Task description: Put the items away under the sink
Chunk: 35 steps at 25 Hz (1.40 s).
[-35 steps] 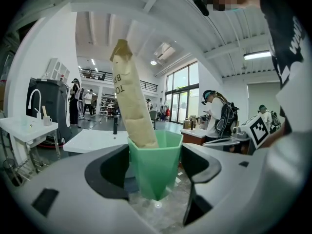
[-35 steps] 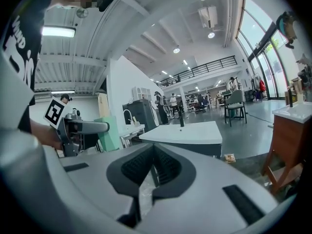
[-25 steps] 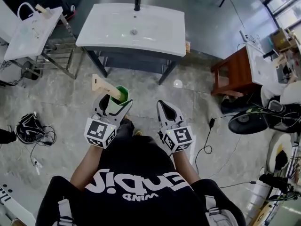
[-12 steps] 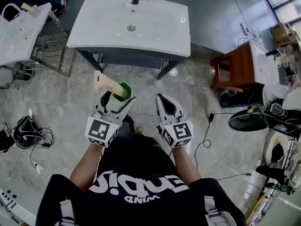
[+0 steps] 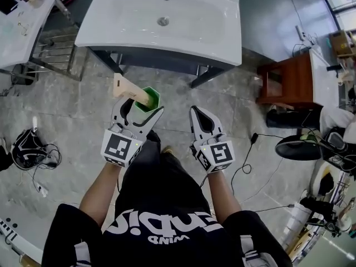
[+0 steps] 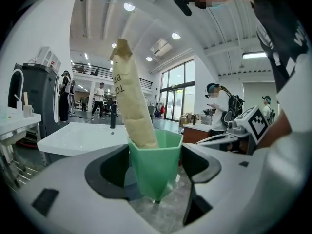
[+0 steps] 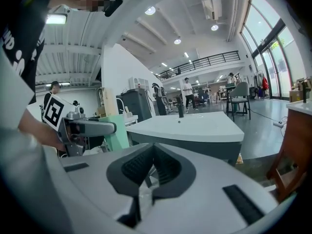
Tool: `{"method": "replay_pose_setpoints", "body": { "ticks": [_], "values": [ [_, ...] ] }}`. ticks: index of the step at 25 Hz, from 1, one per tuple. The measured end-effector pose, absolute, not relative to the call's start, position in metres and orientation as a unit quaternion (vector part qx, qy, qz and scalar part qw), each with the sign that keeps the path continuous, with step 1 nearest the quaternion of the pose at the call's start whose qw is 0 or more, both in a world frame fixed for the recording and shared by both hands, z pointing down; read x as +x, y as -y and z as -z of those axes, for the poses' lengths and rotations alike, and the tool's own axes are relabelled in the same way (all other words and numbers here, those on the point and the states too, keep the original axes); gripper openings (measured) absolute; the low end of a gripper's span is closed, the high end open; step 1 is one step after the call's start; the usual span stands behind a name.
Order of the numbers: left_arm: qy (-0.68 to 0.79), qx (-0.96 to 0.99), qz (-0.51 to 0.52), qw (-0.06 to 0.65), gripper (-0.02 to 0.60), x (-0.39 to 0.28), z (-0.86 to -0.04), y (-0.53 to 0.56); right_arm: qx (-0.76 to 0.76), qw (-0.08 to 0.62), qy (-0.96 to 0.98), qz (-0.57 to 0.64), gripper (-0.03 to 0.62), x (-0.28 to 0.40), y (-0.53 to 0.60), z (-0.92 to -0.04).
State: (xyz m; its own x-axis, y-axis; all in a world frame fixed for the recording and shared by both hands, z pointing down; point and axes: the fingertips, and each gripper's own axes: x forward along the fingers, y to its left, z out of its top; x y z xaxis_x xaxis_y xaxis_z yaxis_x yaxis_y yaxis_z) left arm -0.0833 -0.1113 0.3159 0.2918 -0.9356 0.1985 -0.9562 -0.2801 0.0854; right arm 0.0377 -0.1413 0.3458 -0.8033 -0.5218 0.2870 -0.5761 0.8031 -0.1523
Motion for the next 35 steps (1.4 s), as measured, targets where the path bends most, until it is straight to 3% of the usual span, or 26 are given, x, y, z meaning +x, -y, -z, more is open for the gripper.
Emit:
{"method": "replay_pose_setpoints", "body": {
  "ticks": [35],
  "values": [
    [0.565, 0.82, -0.07, 0.056, 0.351, -0.129, -0.565, 0.198, 0.301, 0.085, 0.945, -0.092, 0.018, -0.01, 0.24, -0.582]
  ]
}}
